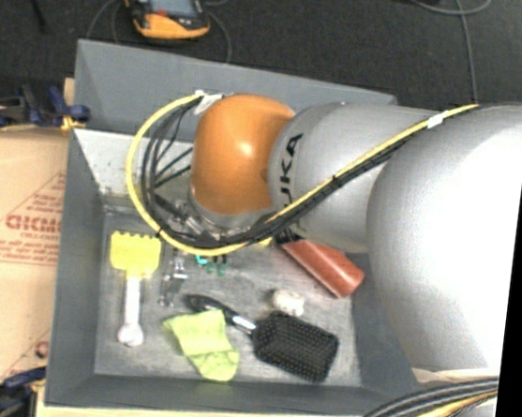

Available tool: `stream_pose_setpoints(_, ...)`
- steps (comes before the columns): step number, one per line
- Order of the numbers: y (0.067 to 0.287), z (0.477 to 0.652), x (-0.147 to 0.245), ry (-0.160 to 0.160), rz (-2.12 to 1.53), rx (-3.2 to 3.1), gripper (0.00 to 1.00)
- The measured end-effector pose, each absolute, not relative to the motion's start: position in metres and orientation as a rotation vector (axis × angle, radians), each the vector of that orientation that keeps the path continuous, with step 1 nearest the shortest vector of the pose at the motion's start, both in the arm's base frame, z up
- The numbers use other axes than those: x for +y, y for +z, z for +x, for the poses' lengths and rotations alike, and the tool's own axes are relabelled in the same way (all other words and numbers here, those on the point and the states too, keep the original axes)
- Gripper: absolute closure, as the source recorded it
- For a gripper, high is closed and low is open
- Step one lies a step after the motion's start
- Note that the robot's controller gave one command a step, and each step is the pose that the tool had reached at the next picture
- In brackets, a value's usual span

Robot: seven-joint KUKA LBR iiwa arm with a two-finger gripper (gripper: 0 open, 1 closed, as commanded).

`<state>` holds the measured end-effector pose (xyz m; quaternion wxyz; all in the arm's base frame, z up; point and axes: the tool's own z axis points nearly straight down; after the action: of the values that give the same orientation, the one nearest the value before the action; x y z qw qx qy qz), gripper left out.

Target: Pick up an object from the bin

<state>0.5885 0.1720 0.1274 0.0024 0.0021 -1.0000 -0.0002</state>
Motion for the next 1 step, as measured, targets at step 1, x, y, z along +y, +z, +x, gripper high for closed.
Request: stream_pose_setpoints(1,0.1322,0.5906,0.1715,-0.003,0.001,-3.145,0.00)
